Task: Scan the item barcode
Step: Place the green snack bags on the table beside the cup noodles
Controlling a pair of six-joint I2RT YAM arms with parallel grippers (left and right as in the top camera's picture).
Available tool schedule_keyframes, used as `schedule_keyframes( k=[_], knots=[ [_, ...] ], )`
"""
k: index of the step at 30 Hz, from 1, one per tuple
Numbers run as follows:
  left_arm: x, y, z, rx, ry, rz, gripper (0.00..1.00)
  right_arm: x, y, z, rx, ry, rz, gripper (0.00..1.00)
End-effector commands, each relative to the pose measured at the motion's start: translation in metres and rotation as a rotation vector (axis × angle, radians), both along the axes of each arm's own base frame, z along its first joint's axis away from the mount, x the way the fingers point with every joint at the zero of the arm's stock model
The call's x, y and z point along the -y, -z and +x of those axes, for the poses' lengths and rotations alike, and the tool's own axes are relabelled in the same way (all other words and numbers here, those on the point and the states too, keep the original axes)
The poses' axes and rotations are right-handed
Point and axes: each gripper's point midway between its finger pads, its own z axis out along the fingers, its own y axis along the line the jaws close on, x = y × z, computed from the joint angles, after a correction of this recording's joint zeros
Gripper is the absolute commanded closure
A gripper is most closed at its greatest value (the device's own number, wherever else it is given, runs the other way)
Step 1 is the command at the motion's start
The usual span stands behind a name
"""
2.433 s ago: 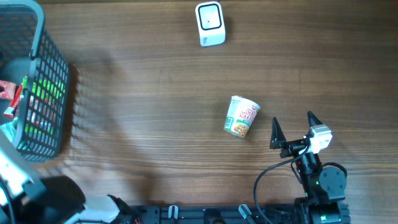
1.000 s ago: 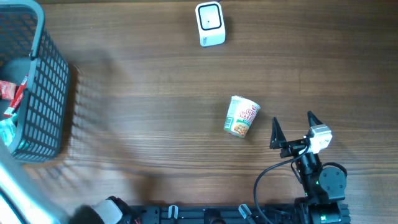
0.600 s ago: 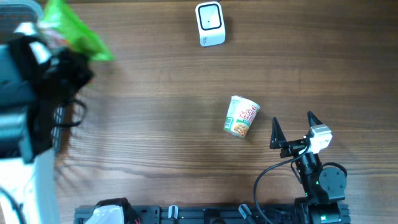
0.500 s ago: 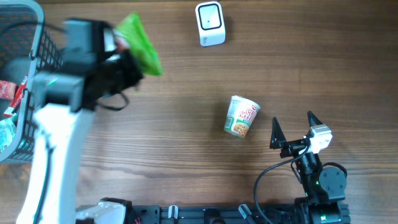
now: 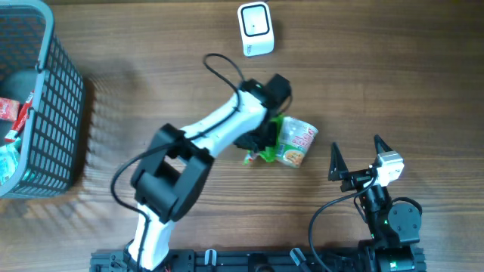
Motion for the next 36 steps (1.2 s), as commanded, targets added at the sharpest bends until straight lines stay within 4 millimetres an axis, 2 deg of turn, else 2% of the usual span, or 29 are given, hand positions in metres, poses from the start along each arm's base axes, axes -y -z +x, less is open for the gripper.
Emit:
schedule_keyframes(
  k=[1, 5, 10, 11, 13, 15, 16, 17, 19, 21, 23, 24, 26, 28, 30, 31, 32, 33, 35, 36],
  knots=[
    [0.028, 0.007, -0.016, 0.004, 0.052, -0.018, 0.93, 0.003, -0.001, 0.0, 0.005, 0.014, 0.006, 0.0],
    [0.044, 0.007, -0.017, 0.026, -0.005, -0.053, 0.92, 0.003, -0.001, 0.0, 0.004, 0.014, 0.007, 0.0],
    [0.062, 0.005, -0.004, 0.062, -0.027, -0.134, 0.82, 0.003, -0.001, 0.0, 0.005, 0.014, 0.006, 0.0],
    [0.062, 0.005, -0.003, 0.067, -0.029, -0.139, 0.61, 0.003, -0.001, 0.0, 0.005, 0.014, 0.006, 0.0],
    [0.062, 0.005, -0.002, 0.067, -0.029, -0.139, 0.28, 0.003, -0.001, 0.0, 0.005, 0.014, 0.006, 0.0],
    [0.061, 0.003, -0.001, 0.075, -0.024, -0.139, 0.08, 0.003, -0.001, 0.0, 0.004, 0.014, 0.007, 0.0],
    [0.06, -0.005, 0.003, 0.092, -0.029, -0.146, 0.0, 0.003, -0.001, 0.0, 0.005, 0.014, 0.006, 0.0],
    [0.058, -0.016, 0.009, 0.124, -0.038, -0.156, 0.0, 0.003, -0.001, 0.0, 0.004, 0.014, 0.007, 0.0],
    [0.045, -0.052, 0.034, 0.241, -0.07, -0.161, 0.0, 0.003, -0.001, 0.0, 0.004, 0.014, 0.007, 0.0],
    [0.027, -0.097, 0.057, 0.356, -0.082, -0.182, 0.0, 0.003, -0.001, 0.0, 0.004, 0.014, 0.007, 0.0],
    [-0.002, -0.145, 0.079, 0.467, -0.154, -0.201, 0.0, 0.003, -0.001, 0.0, 0.005, 0.014, 0.006, 0.0],
    [-0.055, -0.214, 0.106, 0.626, -0.267, -0.248, 0.0, 0.003, -0.001, 0.0, 0.004, 0.014, 0.007, 0.0],
    [-0.111, -0.258, 0.123, 0.74, -0.395, -0.254, 0.0, 0.003, -0.001, 0.0, 0.004, 0.014, 0.007, 0.0],
    [-0.203, -0.301, 0.132, 0.872, -0.581, -0.223, 0.0, 0.003, -0.001, 0.0, 0.004, 0.014, 0.007, 0.0],
    [-0.31, -0.322, 0.123, 0.962, -0.815, -0.13, 0.0, 0.003, -0.001, 0.0, 0.004, 0.014, 0.006, 0.0],
    [-0.365, -0.326, 0.11, 0.987, -0.94, -0.067, 0.0, 0.003, -0.001, 0.0, 0.004, 0.014, 0.006, 0.0],
    [-0.424, -0.326, 0.09, 1.003, -1.081, 0.009, 0.0, 0.003, -0.001, 0.0, 0.004, 0.014, 0.007, 0.0],
    [-0.456, -0.325, 0.075, 1.007, -1.16, 0.053, 0.0, 0.003, -0.001, 0.0, 0.004, 0.014, 0.007, 0.0],
    [-0.524, -0.321, 0.031, 1.008, -1.343, 0.157, 0.0, 0.003, -0.001, 0.0, 0.004, 0.014, 0.006, 0.0],
    [-0.543, -0.316, 0.014, 0.992, -1.402, 0.191, 0.0, 0.003, -0.001, 0.0, 0.004, 0.014, 0.007, 0.0]
  ],
)
